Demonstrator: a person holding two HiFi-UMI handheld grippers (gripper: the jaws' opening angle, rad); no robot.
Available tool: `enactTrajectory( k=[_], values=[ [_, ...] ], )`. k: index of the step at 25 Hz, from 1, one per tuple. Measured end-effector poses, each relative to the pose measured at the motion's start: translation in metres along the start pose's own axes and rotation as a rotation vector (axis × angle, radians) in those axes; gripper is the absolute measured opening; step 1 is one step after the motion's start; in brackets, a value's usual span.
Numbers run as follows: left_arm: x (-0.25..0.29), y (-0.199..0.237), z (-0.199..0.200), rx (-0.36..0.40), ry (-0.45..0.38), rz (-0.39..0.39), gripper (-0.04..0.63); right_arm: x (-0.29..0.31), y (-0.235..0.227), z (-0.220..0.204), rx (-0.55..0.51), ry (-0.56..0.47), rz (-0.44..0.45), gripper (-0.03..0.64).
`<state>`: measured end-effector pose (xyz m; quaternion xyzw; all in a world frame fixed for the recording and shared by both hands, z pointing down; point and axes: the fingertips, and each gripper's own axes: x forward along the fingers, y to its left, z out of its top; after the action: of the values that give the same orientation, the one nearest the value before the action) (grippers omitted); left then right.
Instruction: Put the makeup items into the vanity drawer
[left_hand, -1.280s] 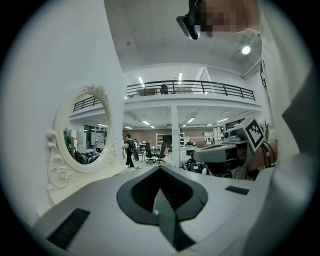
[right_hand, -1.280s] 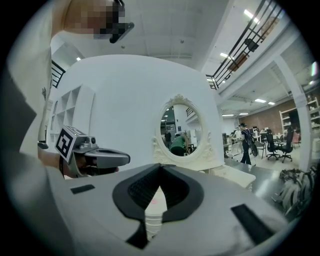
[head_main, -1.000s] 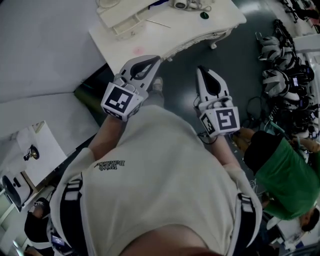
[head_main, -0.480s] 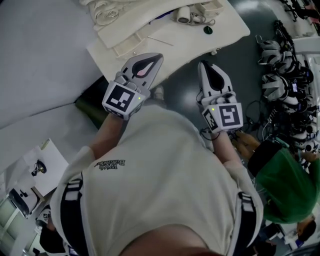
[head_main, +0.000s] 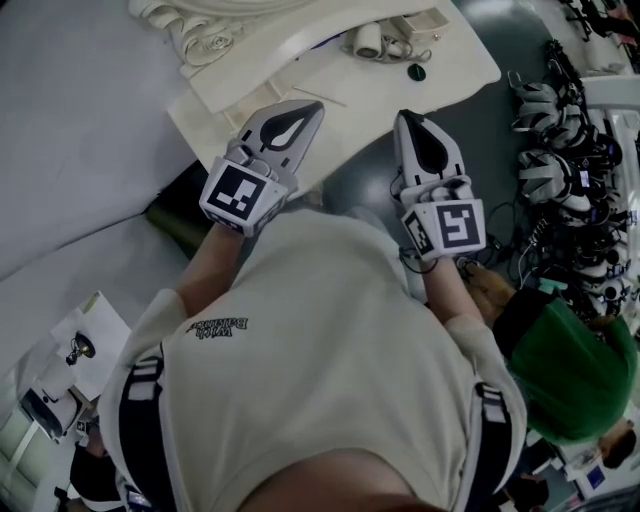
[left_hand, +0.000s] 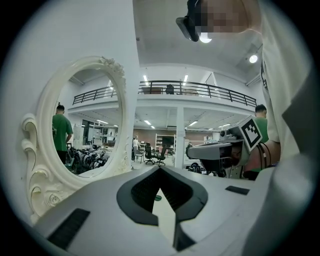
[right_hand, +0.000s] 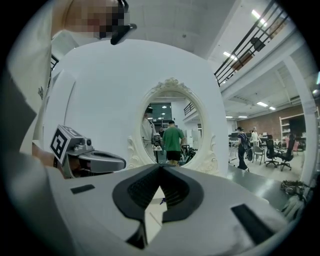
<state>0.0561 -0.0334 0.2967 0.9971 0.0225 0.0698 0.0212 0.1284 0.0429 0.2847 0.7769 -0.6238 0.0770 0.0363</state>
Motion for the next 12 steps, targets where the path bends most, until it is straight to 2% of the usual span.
enactTrajectory(
  k=[6, 12],
  values=[
    [0.017, -0.002, 0.011, -0.014, -0.007, 0.017, 0.014, 0.004, -0.018, 0.007, 0.002, -0.014, 0.019, 0.003],
    [0.033, -0.005, 0.018, -0.024, -0.023, 0.059, 0.014, 0.007, -0.031, 0.004, 0.015, -0.002, 0.077, 0.003]
  ],
)
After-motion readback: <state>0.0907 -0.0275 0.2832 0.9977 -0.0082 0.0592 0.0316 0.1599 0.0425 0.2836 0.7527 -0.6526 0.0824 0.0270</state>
